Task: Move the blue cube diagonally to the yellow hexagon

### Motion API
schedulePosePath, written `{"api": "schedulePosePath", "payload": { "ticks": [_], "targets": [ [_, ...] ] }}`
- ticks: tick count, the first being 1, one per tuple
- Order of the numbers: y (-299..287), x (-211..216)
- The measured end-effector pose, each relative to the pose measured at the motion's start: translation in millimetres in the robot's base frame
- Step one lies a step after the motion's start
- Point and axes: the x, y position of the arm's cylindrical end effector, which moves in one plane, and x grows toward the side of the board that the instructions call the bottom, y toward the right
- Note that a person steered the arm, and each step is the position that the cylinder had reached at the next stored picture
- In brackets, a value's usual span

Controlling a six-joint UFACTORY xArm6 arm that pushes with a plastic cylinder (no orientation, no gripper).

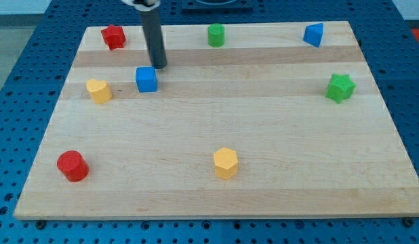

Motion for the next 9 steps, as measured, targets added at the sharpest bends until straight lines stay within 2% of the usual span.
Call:
{"api": "schedulePosePath", "payload": {
  "ticks": [2, 4, 7, 9],
  "targets": [
    [-58, 7],
    [-62, 33],
    [-9, 37],
    [24, 64]
  ]
}}
